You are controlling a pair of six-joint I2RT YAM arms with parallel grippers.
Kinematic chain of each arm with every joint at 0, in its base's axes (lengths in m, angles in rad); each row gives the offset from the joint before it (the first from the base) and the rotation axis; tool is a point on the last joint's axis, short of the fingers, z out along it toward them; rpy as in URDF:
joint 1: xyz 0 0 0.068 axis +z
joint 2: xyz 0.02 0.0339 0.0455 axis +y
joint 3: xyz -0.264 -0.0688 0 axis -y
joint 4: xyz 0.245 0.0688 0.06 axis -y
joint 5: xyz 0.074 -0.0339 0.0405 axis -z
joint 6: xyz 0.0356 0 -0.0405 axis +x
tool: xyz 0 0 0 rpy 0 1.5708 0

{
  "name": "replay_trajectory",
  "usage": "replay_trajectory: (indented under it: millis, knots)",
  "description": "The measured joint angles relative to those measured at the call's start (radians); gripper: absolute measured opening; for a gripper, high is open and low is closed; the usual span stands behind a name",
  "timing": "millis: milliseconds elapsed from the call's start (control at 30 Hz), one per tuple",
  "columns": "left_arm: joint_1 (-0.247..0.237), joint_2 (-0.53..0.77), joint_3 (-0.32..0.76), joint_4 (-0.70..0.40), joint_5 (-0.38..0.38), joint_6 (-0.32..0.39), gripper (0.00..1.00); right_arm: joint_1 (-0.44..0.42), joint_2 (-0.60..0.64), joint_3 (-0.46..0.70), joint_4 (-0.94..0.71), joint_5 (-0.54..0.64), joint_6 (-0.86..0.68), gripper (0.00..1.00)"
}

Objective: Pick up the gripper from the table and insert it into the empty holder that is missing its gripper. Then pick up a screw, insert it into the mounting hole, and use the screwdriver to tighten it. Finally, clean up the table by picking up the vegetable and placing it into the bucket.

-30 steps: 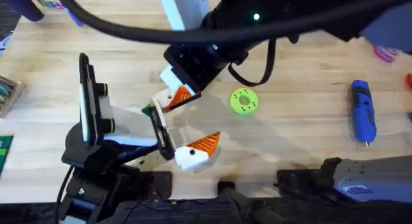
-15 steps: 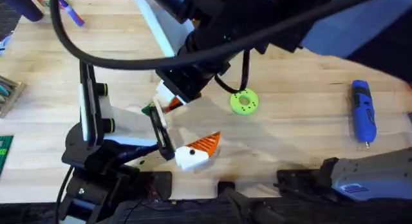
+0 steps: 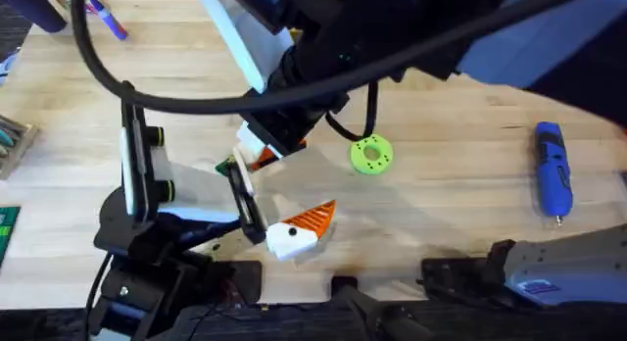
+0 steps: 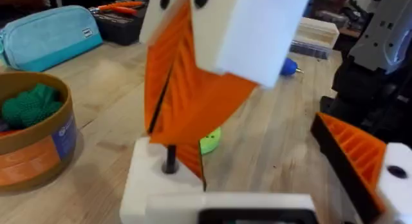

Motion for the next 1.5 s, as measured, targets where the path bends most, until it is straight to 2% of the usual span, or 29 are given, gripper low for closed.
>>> replay_trajectory:
  millis: [1233, 1267, 1333, 1400, 1500]
  knots:
    - [0.000, 0.000, 0.000, 0.000, 0.000, -0.005, 0.994, 0.019, 0.033, 0.000, 0.015, 0.004, -0.003, 0.006]
    - [0.000, 0.000, 0.000, 0.000, 0.000, -0.005, 0.994, 0.019, 0.033, 0.000, 0.014, 0.003, 0.000, 0.041]
    - [0.000, 0.000, 0.000, 0.000, 0.000, -0.005, 0.994, 0.020, 0.033, 0.000, 0.015, 0.000, -0.006, 0.245]
    - [0.000, 0.000, 0.000, -0.001, 0.000, -0.007, 0.994, 0.022, 0.033, 0.001, 0.016, 0.003, -0.009, 0.361]
    - [0.000, 0.000, 0.000, 0.000, 0.000, -0.008, 0.994, 0.021, 0.033, 0.001, 0.014, 0.005, -0.009, 0.442]
